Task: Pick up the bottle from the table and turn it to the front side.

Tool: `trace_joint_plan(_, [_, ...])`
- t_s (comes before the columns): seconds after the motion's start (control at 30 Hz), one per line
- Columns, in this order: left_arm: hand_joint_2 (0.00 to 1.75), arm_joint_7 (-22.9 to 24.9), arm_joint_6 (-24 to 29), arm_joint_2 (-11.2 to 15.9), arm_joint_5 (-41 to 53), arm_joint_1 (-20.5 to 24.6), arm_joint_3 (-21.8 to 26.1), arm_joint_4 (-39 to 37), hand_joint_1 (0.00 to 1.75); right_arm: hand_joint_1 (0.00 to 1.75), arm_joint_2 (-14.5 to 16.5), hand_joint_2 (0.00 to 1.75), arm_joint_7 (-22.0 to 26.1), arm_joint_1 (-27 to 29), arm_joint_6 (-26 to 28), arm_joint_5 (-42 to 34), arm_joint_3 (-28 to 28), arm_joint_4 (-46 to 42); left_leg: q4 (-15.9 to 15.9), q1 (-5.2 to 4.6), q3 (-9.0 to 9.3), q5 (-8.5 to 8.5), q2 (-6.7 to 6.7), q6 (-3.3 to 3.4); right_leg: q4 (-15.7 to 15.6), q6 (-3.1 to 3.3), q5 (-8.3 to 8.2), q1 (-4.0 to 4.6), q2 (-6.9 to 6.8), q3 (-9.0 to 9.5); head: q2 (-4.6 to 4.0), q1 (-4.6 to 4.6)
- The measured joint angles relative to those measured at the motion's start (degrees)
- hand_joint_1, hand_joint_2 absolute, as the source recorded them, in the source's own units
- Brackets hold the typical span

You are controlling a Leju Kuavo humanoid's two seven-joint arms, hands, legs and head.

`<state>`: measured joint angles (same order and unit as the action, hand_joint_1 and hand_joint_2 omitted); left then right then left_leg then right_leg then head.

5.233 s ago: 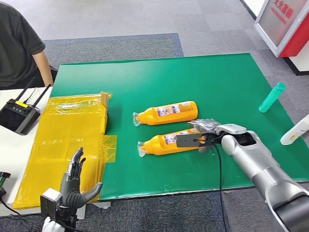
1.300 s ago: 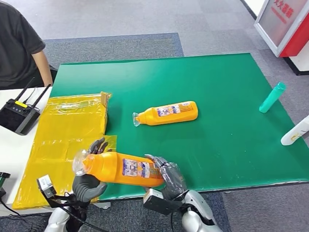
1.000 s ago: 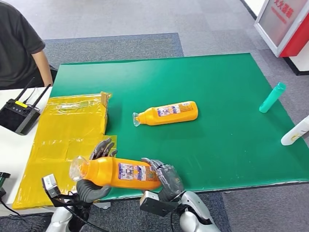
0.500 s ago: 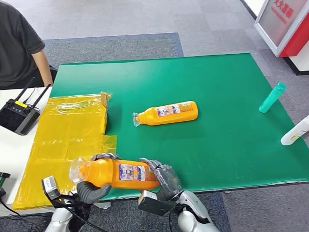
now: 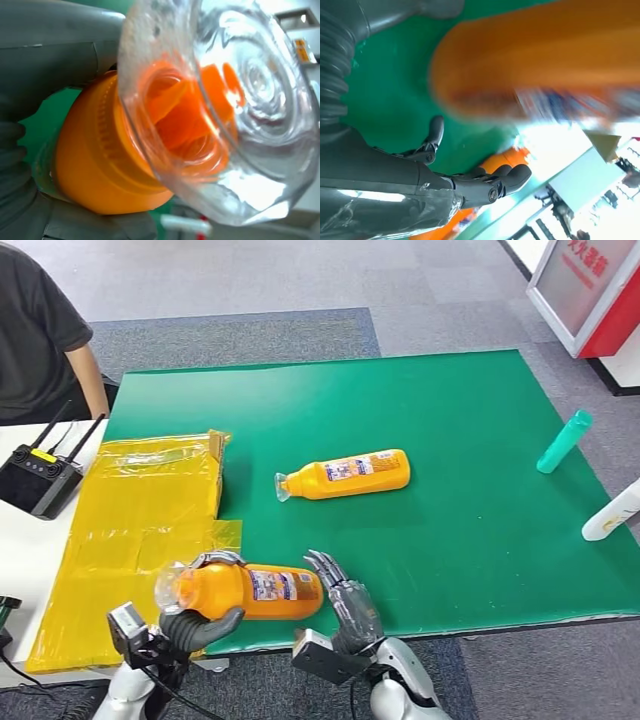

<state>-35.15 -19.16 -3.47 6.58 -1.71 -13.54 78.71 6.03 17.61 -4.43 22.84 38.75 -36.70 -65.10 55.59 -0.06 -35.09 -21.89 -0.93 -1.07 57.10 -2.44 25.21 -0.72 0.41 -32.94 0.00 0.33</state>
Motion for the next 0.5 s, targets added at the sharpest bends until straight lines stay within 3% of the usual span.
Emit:
trace_joint_plan(0.13, [1.75, 1.67, 12.93, -0.04, 9.56, -0.6, -0.21, 4.77, 1.75, 0.0, -0.03, 1.75, -0.72, 1.75, 0.67, -0.34, 1.2, -3.2, 0.0, 0.0, 0.0, -0.01, 0.0, 0.0, 0.0, 0.0, 0.0, 0.0, 0.01, -0.01, 0.0, 0.01])
trace_joint_plan(0.33, [1.75, 3.66, 25.66, 0.24, 19.32, -1.08, -0.75, 11.99, 1.75, 0.0, -0.13, 1.75, -1.46, 3.67, 0.92, -0.38, 2.98, -6.5, 0.0, 0.0, 0.0, -0.01, 0.0, -0.01, 0.0, 0.0, 0.0, 0.0, 0.01, -0.01, 0.0, 0.01])
trace_joint_plan(0.5, [1.75, 10.02, 37.63, 1.41, 35.78, -0.96, -2.24, 16.83, 1.75, 0.0, -0.13, 1.75, -2.2, 4.66, 1.14, -0.36, 3.89, -8.01, 0.0, 0.0, 0.0, -0.01, 0.0, -0.01, 0.0, 0.0, 0.0, 0.0, 0.01, -0.01, 0.0, 0.01])
